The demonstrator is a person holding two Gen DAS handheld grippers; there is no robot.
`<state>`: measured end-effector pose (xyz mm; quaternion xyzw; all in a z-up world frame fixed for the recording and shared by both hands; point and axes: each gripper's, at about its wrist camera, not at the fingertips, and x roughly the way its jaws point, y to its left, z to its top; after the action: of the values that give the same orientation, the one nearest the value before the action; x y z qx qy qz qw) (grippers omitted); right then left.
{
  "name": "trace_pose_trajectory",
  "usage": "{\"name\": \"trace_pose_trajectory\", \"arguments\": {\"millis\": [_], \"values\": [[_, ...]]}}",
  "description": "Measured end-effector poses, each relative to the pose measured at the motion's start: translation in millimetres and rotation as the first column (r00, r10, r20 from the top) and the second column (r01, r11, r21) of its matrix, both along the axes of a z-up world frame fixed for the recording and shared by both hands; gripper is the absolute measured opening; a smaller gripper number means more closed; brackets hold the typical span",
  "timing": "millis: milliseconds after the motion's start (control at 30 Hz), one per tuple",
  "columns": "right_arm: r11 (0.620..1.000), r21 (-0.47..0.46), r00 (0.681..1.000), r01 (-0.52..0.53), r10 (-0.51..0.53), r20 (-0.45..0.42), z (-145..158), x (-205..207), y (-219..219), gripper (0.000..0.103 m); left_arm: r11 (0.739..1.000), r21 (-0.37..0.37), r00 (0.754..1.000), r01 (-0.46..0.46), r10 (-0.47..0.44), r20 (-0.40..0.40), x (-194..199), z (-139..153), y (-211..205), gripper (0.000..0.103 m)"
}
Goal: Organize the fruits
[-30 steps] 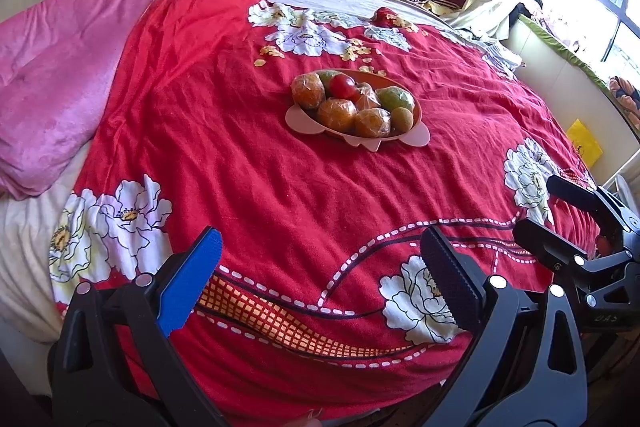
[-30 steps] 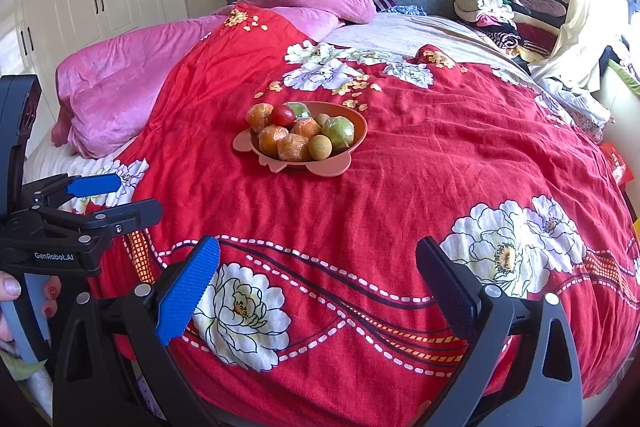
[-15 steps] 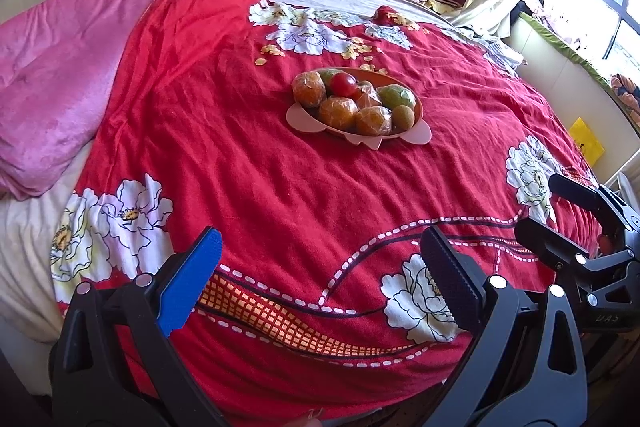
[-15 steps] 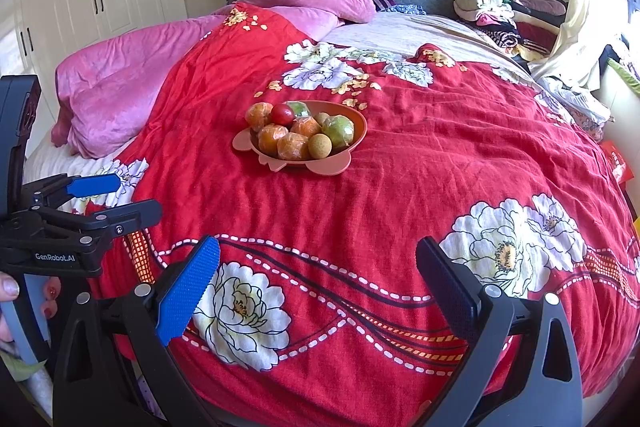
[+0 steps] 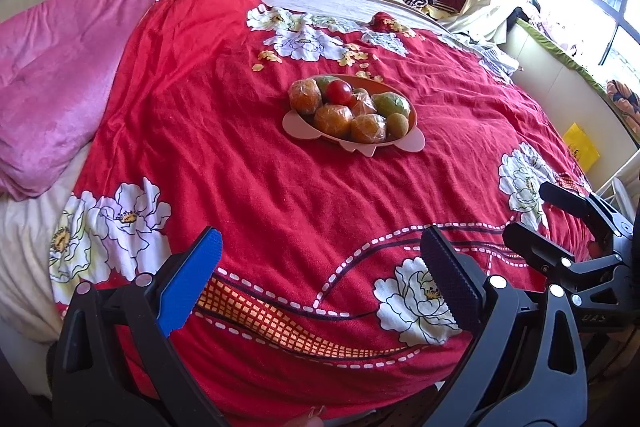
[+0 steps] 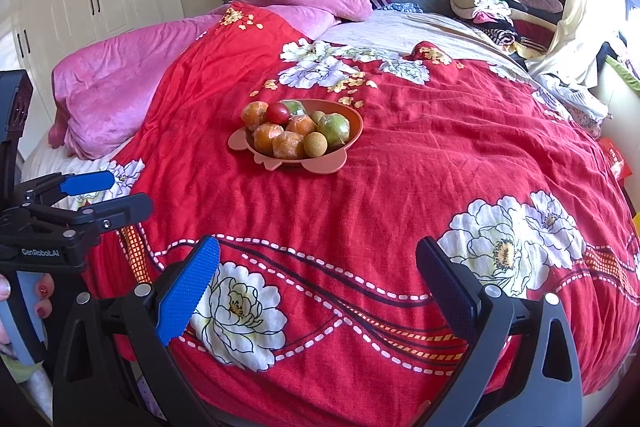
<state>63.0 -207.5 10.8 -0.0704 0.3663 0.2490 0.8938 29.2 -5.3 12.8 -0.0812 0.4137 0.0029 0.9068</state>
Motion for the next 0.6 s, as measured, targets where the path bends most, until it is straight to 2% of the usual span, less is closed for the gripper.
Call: {"name": "trace_pose_trajectory", "arguments": {"millis": [233, 333, 400, 433, 467, 533, 600], "values": [[1.0, -0.004, 1.0, 0.007, -0.007, 0.0, 0, 1, -1, 0.098, 0.998, 0.033, 0.998, -0.049, 0.05, -0.04, 6, -4, 2, 0.093], [1.0, -0.01, 1.0, 0.016, -0.016, -0.005, -2, 4, -3, 0.098, 0.994, 0.076, 0.997, -0.075, 0.076, -0.014, 6, -2, 0, 0.093], [1.0, -0.009, 1.0, 0.02, -0.02, -0.007, -4, 8, -5, 0.098, 0.996, 0.052, 0.996, -0.078, 0.076, 0.036, 3, 4, 1, 0.093], [0.999, -0.013, 1.0, 0.029, -0.029, -0.009, -5, 11, -7, 0.098, 0.997, 0.018, 0.995, -0.076, 0.075, 0.065, 1, 7, 3, 0.093], [0.999, -0.014, 0.999, 0.034, -0.034, -0.011, -6, 13, -8, 0.098, 0.997, -0.002, 0.995, -0.076, 0.076, 0.068, 3, 9, 5, 0.093], [0.999, -0.01, 0.999, 0.046, -0.046, -0.009, -6, 21, -13, 0.098, 0.997, -0.005, 0.996, -0.078, 0.078, 0.05, 7, 8, 8, 0.093], [0.998, -0.02, 0.998, 0.067, -0.067, -0.001, -7, 32, -19, 0.098, 0.994, 0.05, 0.995, -0.101, 0.1, 0.014, 18, 1, 14, 0.093]]}}
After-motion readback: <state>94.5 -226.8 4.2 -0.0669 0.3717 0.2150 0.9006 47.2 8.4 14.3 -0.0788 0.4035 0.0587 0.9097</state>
